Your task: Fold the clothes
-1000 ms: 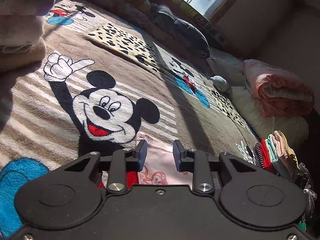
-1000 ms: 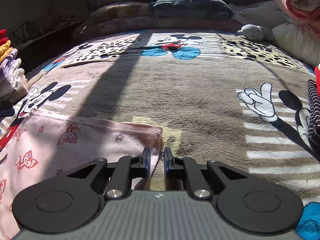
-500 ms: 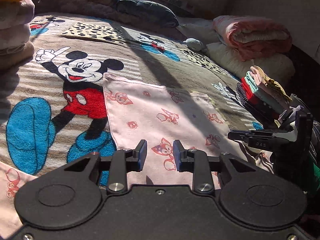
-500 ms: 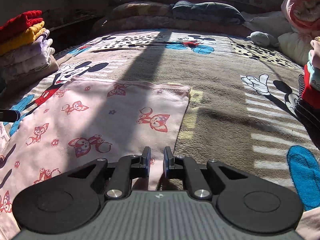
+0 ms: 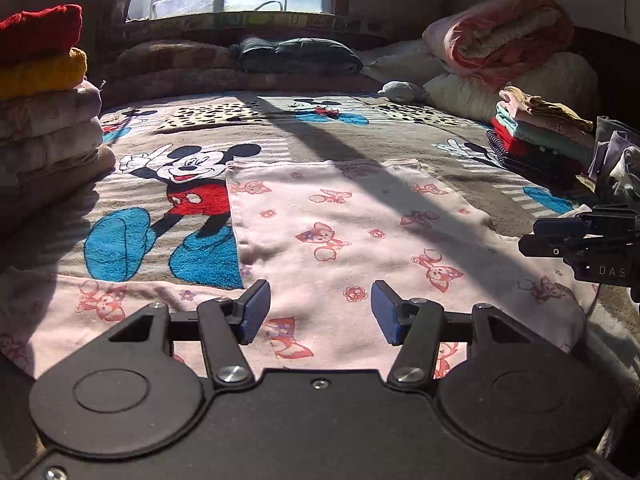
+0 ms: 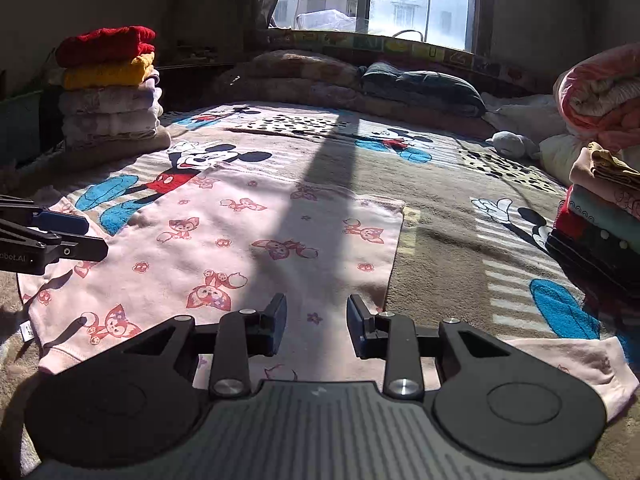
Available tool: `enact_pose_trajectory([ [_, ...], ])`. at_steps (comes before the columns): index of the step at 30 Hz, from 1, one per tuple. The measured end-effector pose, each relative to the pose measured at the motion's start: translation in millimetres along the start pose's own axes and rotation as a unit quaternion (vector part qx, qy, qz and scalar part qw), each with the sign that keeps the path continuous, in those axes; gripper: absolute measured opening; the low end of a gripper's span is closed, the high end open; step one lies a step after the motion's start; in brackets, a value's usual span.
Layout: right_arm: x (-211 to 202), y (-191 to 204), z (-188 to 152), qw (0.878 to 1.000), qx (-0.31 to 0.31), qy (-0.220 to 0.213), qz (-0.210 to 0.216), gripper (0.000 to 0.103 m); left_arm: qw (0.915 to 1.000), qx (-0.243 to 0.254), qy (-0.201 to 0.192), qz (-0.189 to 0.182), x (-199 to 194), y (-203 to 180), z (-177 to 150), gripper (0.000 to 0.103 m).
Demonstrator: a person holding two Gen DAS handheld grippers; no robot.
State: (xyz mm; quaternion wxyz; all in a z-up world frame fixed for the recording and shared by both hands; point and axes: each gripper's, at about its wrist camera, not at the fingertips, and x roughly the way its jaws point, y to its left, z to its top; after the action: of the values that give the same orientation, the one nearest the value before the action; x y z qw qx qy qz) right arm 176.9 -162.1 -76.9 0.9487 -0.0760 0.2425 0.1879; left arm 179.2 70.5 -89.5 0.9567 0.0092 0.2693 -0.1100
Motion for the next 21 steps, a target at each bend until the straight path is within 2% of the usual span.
enact_pose_trajectory([
  [2, -16.8, 24.6, -17.2, 1.000, -0.012, -0.017, 0.015, 0.034, 0.9999, -0.002, -0.004, -0.012, -10.8, -7.9, -12.4, 0.055],
  [4, -19.9, 35.9, -32.3, 1.000, -0.009, -0.005, 0.020, 0.035, 0.9991, 0.008, 0.042, -0.001, -6.9, -18.6, -30.5, 0.055],
  [6, -23.8, 44.7, -50.2, 1.000, 0.002, 0.002, 0.010, 0.035, 0.9994, 0.013, 0.031, 0.008, -9.8, -23.3, -44.3, 0.055],
  [8, -28.3, 47.7, -52.5, 1.000, 0.002, -0.001, 0.009, 0.035, 0.9997, 0.018, 0.016, 0.001, -22.9, -25.9, -41.0, 0.055],
  [9, -30.7, 48.8, -52.7, 1.000, 0.001, -0.003, 0.010, 0.035, 0.9996, 0.018, 0.021, 0.000, -22.7, -25.7, -43.6, 0.057],
  [11, -35.3, 51.1, -53.0, 1.000, 0.000, -0.007, 0.010, 0.046, 0.9994, 0.017, 0.031, -0.003, -22.3, -25.3, -48.7, 0.061],
  [12, -37.7, 52.2, -53.2, 1.000, 0.000, -0.009, 0.010, 0.046, 0.9992, 0.016, 0.037, -0.004, -22.1, -25.1, -51.2, 0.061],
  [13, -40.0, 53.3, -53.4, 1.000, -0.001, -0.011, 0.010, 0.046, 0.9998, 0.004, 0.020, -0.002, -28.4, -18.4, -47.4, 0.061],
  [14, -42.3, 54.5, -53.6, 1.000, -0.002, -0.013, 0.010, 0.046, 1.0000, -0.009, 0.004, 0.000, -34.8, -11.6, -43.5, 0.056],
  [16, -47.0, 56.7, -53.9, 1.000, -0.003, -0.017, 0.010, 0.045, 0.9990, -0.034, -0.029, 0.004, -47.5, 1.8, -35.8, 0.057],
  [18, -51.6, 59.0, -54.2, 1.000, -0.004, -0.022, 0.010, 0.044, 0.9935, -0.092, -0.049, 0.046, -55.9, 34.9, -28.8, 0.057],
  [19, -54.0, 60.1, -54.4, 1.000, -0.005, -0.024, 0.010, 0.044, 0.9856, -0.146, -0.055, 0.067, -59.2, 61.9, -29.5, 0.057],
  [21, -58.6, 62.3, -54.7, 1.000, -0.006, -0.028, 0.010, 0.044, 0.9621, -0.245, -0.062, 0.102, -65.1, 111.9, -33.1, 0.054],
])
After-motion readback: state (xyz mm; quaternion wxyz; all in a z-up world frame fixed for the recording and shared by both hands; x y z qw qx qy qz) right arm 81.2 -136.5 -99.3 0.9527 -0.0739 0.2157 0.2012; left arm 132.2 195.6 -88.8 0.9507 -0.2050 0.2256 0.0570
